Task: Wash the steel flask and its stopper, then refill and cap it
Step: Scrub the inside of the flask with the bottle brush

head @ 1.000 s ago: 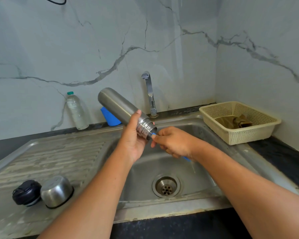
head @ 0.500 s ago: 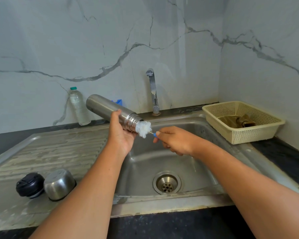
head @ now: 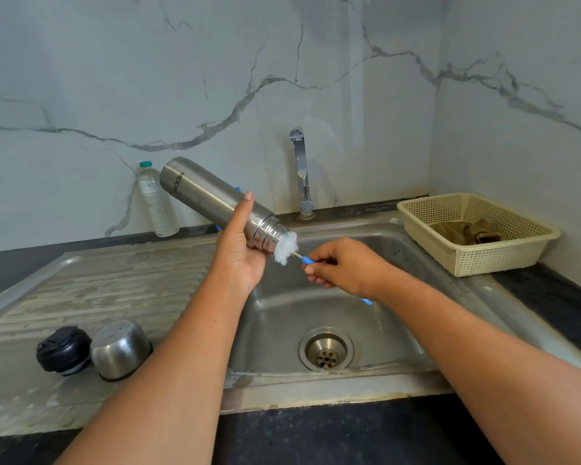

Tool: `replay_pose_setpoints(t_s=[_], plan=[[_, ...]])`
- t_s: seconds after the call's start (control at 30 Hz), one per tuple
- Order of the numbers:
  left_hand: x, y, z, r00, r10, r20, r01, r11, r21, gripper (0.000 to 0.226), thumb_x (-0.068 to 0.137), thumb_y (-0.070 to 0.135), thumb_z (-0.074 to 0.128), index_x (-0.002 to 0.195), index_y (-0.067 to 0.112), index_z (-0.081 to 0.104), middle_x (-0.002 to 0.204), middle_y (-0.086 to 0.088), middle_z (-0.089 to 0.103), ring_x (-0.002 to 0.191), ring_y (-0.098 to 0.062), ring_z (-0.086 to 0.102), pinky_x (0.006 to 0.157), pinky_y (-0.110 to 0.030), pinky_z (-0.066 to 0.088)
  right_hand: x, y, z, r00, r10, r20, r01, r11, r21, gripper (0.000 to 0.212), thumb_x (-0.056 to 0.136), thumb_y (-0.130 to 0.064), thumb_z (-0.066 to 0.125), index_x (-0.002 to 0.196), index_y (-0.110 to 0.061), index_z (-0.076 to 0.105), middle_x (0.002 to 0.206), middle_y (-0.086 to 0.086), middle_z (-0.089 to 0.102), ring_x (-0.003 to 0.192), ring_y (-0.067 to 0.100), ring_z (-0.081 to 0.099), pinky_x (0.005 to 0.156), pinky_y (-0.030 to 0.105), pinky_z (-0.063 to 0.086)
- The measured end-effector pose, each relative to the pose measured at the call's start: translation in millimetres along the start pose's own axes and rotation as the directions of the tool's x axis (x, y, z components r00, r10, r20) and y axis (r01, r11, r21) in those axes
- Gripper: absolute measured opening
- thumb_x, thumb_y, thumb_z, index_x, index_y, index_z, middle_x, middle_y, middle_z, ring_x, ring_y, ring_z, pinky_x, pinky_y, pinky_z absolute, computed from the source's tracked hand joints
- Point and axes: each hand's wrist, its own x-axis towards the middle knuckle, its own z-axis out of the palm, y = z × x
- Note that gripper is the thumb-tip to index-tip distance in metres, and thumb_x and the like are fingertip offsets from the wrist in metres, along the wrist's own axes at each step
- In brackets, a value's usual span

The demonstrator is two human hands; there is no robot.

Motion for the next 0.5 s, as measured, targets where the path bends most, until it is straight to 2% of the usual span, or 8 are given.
replay_pose_setpoints(t_s=[0.1,0.2,0.27,0.33,0.37,0.43,0.5], plan=[[-2.0,2.5,-1.3,0.999,-0.023,0.035,0.023,1.0,-0.002,0.023,0.094,0.027,0.072,0.112,0.015,0.063,0.087,-0.005,0.07,0.082,-0.021,0.068,0.091,-0.042,0.057,-2.1,-2.7,3.8,1.0,0.007,0.001,-0.007,1.0,0.001,0.011,0.101,-0.019,0.064,0.106,-0.014,0.072,0.088,-0.002,0.075,0.078,0.007,0.07,0.074,0.02,0.06],[-0.6,2.6,-4.0,0.995,-0.059,0.078,0.057,0.998,0.032,0.02,0.094,0.017,0.058,0.113,0.01,0.059,0.101,-0.01,0.067,0.094,-0.027,0.066,0.09,-0.044,0.057,-4.8,-4.6,4.0,0.998,0.057,0.029,-0.058,0.998,0.039,0.015,0.104,-0.02,0.057,0.108,-0.012,0.069,0.091,0.0,0.073,0.078,0.007,0.068,0.062,0.016,0.056],[0.4,1.4,-6.1,0.997,-0.059,0.057,0.055,0.996,0.07,0.016,0.095,0.013,0.064,0.11,0.009,0.061,0.106,-0.012,0.067,0.101,-0.028,0.068,0.086,-0.045,0.061,-5.9,-6.1,3.1,0.997,0.066,0.038,-0.068,0.997,0.045,0.016,0.105,-0.021,0.055,0.105,-0.014,0.068,0.09,-0.002,0.072,0.071,0.003,0.065,0.059,0.016,0.051],[0.8,1.4,-7.1,0.998,-0.043,0.049,0.039,0.997,0.073,0.028,0.089,0.017,0.077,0.113,0.011,0.063,0.108,-0.011,0.07,0.105,-0.027,0.07,0.091,-0.047,0.062,-5.4,-6.3,2.8,0.999,0.037,0.027,-0.038,0.999,0.028,0.016,0.105,-0.023,0.055,0.104,-0.016,0.069,0.087,-0.005,0.071,0.067,0.0,0.06,0.06,0.018,0.049],[0.4,2.0,-6.5,0.998,-0.039,0.047,0.035,0.997,0.073,0.034,0.085,0.021,0.08,0.114,0.012,0.064,0.106,-0.009,0.072,0.104,-0.025,0.071,0.095,-0.047,0.06,-5.0,-6.2,2.8,1.0,0.019,0.014,-0.019,1.0,0.007,0.015,0.105,-0.024,0.056,0.104,-0.017,0.07,0.085,-0.008,0.071,0.065,-0.001,0.059,0.062,0.019,0.048],[-0.5,2.4,-4.3,0.998,-0.039,0.051,0.035,0.997,0.071,0.033,0.084,0.025,0.082,0.11,0.013,0.066,0.096,-0.005,0.073,0.095,-0.021,0.07,0.101,-0.045,0.057,-4.2,-5.4,3.1,1.0,-0.014,-0.013,0.014,0.999,-0.029,0.013,0.103,-0.025,0.06,0.103,-0.02,0.071,0.084,-0.009,0.072,0.064,-0.004,0.06,0.067,0.019,0.048],[-2.6,1.0,-0.7,0.999,-0.034,0.038,0.032,0.998,0.062,0.026,0.088,0.025,0.08,0.107,0.015,0.066,0.09,-0.003,0.071,0.086,-0.018,0.069,0.098,-0.042,0.056,-3.9,-4.9,2.9,0.999,-0.031,-0.042,0.03,0.999,-0.025,0.009,0.101,-0.023,0.064,0.101,-0.022,0.073,0.086,-0.008,0.075,0.067,-0.005,0.065,0.071,0.02,0.053]])
